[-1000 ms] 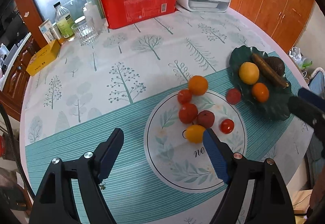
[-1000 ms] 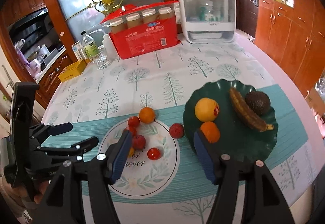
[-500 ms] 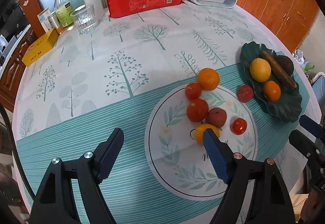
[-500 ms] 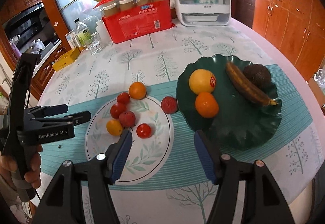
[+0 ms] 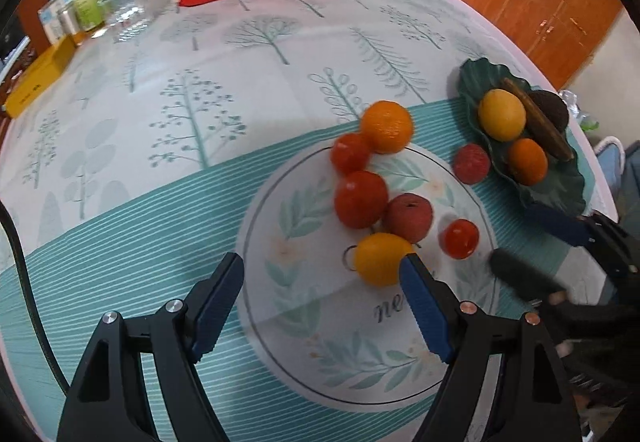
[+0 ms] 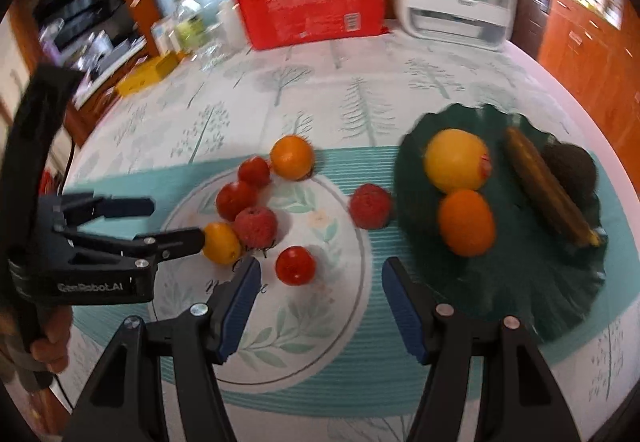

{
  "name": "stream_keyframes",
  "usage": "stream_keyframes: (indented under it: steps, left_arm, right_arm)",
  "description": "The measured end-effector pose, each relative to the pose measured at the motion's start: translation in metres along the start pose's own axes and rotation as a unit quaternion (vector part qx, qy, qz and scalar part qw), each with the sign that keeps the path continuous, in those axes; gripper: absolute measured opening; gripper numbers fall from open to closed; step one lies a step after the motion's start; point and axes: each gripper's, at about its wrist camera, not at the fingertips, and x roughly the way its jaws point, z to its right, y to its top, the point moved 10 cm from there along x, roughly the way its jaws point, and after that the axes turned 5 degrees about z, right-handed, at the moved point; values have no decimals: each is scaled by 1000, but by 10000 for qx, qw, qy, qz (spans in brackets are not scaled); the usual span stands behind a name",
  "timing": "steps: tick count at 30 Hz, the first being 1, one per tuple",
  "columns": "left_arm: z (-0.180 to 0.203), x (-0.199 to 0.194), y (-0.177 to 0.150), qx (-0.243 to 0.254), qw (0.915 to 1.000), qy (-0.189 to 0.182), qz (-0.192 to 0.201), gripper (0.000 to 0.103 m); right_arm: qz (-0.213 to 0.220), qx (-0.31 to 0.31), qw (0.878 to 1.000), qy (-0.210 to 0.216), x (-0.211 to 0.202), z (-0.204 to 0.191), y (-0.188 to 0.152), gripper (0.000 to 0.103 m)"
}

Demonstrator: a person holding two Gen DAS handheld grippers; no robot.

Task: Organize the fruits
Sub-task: 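Grasp the small yellow citrus with the left tool while the right tool grasps a cherry tomato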

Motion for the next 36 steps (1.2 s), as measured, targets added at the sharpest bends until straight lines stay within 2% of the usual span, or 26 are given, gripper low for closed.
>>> stream_keyframes:
  steps: [4, 7, 9, 16, 18, 25, 31, 36]
  left_arm:
    - [2, 6, -1, -17, 9998, -150, -98, 79]
    - [5, 7, 0, -91, 9994, -306, -166, 79]
    - [9, 8, 0, -59, 9991, -366, -195, 79]
    - [28, 14, 0, 130, 9984, -477, -264, 78]
    - [32, 18, -1, 154, 9983, -463, -303, 73]
    - [38, 26, -3, 279, 9980, -421, -377, 38]
    - [42, 23, -3, 386, 9983, -340, -281, 36]
    - [45, 6, -7, 391, 9985, -317, -207, 36]
  right_arm:
    - [-131, -279, 9995, -23, 19, -8, -5, 60]
    - [-273, -305, 9992, 31, 31, -10, -9, 46]
    - [-380, -291, 9988, 97, 37, -11, -13, 28]
    - [-321, -392, 9987, 30, 32, -7, -19, 28]
    - [-336, -346, 9988, 25, 29, -5, -21, 28]
    - [-345, -232, 9991, 76, 22, -1, -27, 28]
    - [-274, -221, 9992, 205, 11, -4, -24, 27]
    - [-172, -176, 9992, 320, -6, -2, -18, 27]
